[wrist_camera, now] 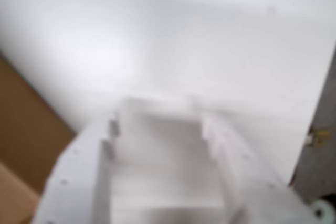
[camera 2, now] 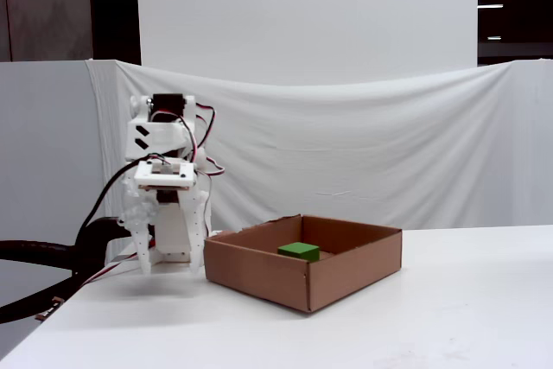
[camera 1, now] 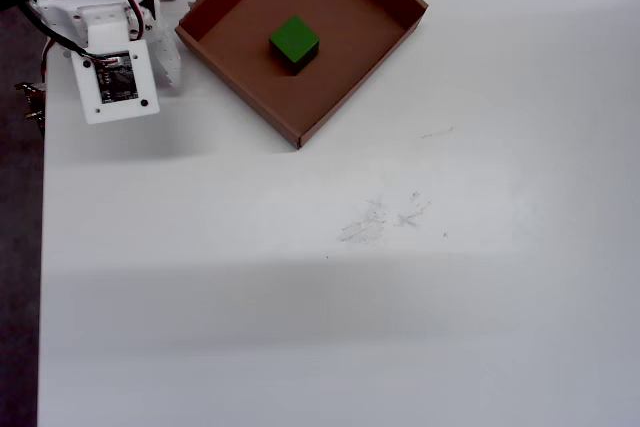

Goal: Grasp a green cube and put it in a box.

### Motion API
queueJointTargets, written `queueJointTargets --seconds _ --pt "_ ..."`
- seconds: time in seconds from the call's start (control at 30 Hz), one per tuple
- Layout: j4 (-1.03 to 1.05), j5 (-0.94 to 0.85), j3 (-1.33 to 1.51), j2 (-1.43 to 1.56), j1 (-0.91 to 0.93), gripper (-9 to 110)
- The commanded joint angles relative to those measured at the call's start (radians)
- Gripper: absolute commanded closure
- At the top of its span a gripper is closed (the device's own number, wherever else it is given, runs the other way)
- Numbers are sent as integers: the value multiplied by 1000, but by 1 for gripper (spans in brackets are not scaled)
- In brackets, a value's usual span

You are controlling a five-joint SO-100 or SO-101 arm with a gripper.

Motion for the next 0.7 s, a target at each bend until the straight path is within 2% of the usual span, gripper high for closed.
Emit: queueJointTargets --seconds 0.0,0.67 --pt "-2 3 -6 8 -2 80" --pt "-2 15 -6 8 -2 80"
